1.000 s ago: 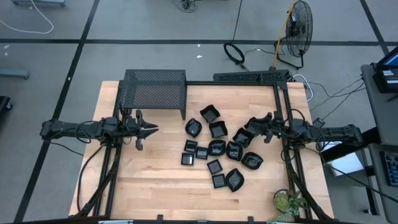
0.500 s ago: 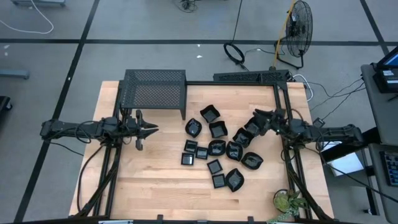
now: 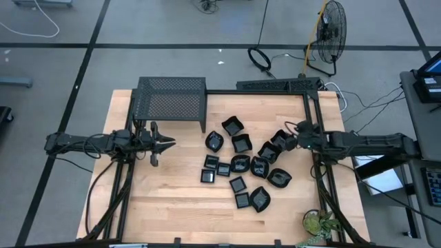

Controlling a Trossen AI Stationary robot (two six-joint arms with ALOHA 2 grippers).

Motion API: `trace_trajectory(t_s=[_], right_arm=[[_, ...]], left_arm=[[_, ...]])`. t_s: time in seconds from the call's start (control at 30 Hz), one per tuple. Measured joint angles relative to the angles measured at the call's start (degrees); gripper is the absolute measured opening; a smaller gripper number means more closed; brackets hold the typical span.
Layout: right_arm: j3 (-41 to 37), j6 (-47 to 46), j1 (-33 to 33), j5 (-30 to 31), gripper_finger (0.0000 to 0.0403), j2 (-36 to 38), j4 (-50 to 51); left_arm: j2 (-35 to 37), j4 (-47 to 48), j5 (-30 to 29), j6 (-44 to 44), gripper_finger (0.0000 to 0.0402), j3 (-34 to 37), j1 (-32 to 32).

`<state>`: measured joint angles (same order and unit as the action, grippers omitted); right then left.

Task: Pick & Place Mini shaped plates
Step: Put the distorted square plate on the shelf

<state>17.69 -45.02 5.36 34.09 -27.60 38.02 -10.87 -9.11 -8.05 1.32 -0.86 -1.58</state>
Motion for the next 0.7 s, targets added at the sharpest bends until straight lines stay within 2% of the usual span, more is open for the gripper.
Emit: trace_trajectory(t_s=[0.3, 0.53, 0.7], right_arm=[[-2.4, -2.3, 3.3, -1.6, 0.0222, -11.4, -3.2], [-2.4, -0.8, 3.3, -4.4, 0.0203, -12.5, -8.8], [-2.4, -0.5, 3.3, -4.8, 0.0165, -12.6, -8.6]], left_arm=[[0.0, 0.0, 0.0, 0.0, 0.0072, 0.0, 0.0], [0.0, -0.1, 0.0, 0.0, 0.0072, 0.0, 0.0], [0.0, 0.0, 0.0, 0.0, 0.0072, 0.0, 0.0]])
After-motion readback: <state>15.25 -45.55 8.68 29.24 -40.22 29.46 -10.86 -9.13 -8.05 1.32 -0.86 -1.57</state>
